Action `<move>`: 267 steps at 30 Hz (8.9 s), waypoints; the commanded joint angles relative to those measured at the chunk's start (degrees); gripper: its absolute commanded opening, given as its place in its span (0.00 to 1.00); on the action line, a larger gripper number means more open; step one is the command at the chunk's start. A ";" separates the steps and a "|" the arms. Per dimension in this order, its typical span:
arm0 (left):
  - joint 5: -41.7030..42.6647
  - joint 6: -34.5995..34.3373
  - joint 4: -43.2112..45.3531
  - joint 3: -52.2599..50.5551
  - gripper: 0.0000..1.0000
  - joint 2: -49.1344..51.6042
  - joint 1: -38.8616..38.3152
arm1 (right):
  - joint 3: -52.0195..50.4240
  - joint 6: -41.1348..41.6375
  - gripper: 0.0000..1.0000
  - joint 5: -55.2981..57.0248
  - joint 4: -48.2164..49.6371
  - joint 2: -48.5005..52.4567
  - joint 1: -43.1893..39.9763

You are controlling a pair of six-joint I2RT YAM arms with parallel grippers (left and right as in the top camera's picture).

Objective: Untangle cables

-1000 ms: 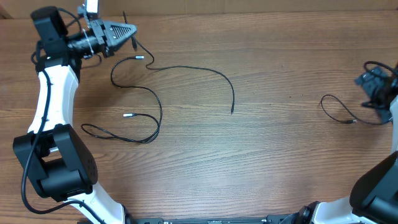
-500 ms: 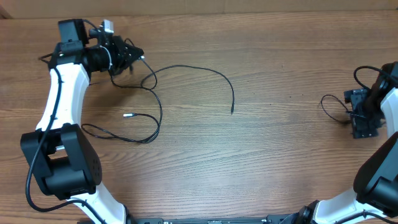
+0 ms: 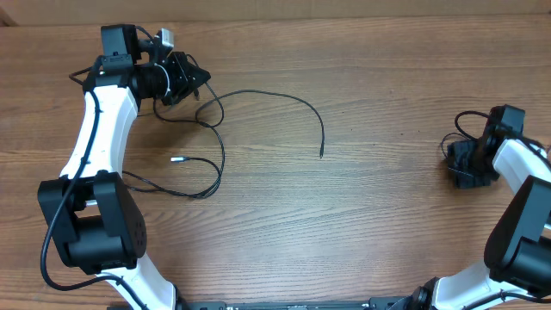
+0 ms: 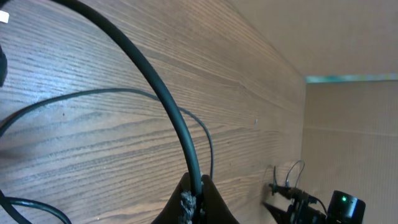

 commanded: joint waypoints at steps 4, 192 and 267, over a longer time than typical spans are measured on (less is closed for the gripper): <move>-0.59 1.60 -2.67 0.11 0.04 -0.74 -0.66 | -0.98 -3.41 0.04 4.92 1.81 -0.11 -0.79; -39.78 -18.51 -5.05 0.79 0.99 -0.26 -17.14 | 22.01 -80.21 0.34 -6.05 4.66 18.73 41.70; -39.78 -18.51 -5.05 0.79 1.00 -0.26 -17.14 | 43.17 -59.10 0.04 5.95 17.31 13.49 -14.78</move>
